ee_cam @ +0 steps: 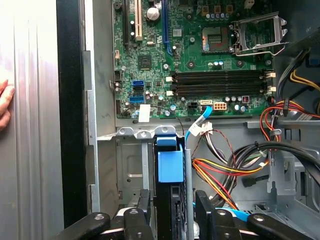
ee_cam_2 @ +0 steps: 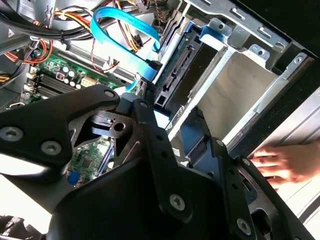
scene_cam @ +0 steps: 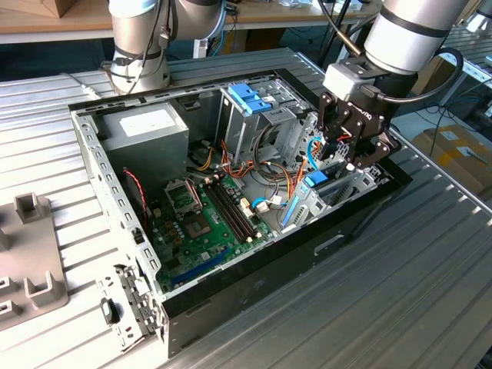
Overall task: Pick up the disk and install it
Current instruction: 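Insert the first disk wire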
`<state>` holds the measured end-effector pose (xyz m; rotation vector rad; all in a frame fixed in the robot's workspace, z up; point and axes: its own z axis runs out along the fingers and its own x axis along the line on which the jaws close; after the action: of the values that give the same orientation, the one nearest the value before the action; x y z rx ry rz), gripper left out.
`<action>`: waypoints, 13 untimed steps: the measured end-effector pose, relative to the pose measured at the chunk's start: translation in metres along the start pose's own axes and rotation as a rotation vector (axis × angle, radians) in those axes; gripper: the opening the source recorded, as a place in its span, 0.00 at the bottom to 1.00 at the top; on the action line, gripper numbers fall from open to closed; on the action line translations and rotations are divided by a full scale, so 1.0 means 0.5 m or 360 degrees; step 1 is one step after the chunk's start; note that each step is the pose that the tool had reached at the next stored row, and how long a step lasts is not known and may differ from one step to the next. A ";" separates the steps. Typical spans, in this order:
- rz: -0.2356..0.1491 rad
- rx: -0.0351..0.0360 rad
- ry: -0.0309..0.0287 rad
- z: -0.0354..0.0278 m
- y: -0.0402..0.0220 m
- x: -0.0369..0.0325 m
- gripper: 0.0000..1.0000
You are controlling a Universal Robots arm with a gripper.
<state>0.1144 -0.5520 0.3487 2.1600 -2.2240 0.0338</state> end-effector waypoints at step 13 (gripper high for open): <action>0.0000 0.0000 0.00002 -0.022 0.000 0.001 0.49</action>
<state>0.1144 -0.5520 0.3595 2.1599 -2.2239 0.0340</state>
